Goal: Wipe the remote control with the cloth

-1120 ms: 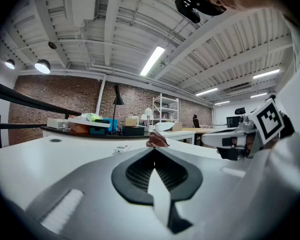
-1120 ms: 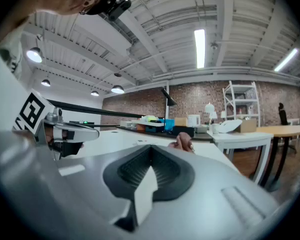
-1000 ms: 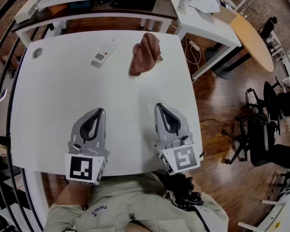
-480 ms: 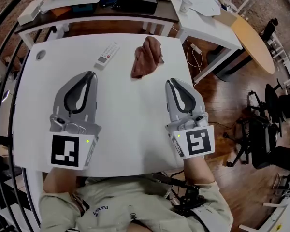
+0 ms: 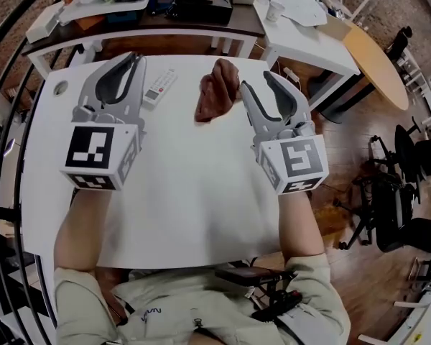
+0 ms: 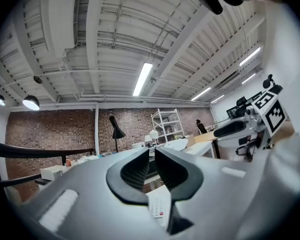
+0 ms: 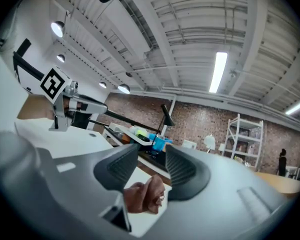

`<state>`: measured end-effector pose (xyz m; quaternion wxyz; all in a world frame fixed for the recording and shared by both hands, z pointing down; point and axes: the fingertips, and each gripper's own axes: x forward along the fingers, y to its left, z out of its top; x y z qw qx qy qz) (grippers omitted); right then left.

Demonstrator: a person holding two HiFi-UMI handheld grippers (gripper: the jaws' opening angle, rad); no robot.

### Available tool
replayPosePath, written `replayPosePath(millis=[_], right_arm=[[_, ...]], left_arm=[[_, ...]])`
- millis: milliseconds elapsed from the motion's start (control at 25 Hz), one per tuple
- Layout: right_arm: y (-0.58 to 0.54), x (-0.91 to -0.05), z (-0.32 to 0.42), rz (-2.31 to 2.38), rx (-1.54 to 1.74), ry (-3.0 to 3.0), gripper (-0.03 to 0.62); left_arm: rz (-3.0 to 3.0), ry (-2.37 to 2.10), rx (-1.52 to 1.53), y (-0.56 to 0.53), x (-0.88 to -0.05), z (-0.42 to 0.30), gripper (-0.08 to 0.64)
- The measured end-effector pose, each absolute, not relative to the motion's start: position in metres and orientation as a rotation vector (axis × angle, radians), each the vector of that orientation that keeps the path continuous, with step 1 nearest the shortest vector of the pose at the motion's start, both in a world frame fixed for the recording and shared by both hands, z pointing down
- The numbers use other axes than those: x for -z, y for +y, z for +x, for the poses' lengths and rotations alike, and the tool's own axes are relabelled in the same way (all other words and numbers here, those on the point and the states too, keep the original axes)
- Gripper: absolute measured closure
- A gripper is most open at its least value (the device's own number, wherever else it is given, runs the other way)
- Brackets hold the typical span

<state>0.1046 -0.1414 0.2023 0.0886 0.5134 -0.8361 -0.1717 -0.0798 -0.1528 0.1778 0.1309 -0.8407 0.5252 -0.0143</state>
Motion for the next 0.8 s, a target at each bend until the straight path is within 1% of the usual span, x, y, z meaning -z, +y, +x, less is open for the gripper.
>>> replayPosePath(millis=[80, 280, 520, 720, 760, 800], right_arm=[[-0.156, -0.201, 0.103, 1.516, 0.476, -2.504, 0.403], [-0.192, -0.2, 0.097, 1.501, 0.406, -2.52, 0.347], [-0.233, -0.209, 0.1, 1.505, 0.33, -2.49, 0.333], [-0.258, -0.235, 0.104, 1.445, 0.211, -2.478, 0.307], [-0.261, -0.242, 0.102, 1.412, 0.193, -2.47, 0.298], [-0.264, -0.249, 0.101, 1.379, 0.178, -2.458, 0.296]], left_arm=[[-2.463, 1.555, 0.071, -0.172, -0.188, -0.082, 0.53], [-2.532, 1.628, 0.074, -0.213, -0.202, -0.091, 0.448], [-2.593, 1.688, 0.063, -0.247, -0.22, -0.099, 0.379], [-2.653, 1.698, 0.137, -0.264, -0.252, -0.101, 0.357], [-2.676, 1.696, 0.165, -0.266, -0.259, -0.1, 0.339], [-2.701, 1.69, 0.194, -0.268, -0.266, -0.099, 0.305]])
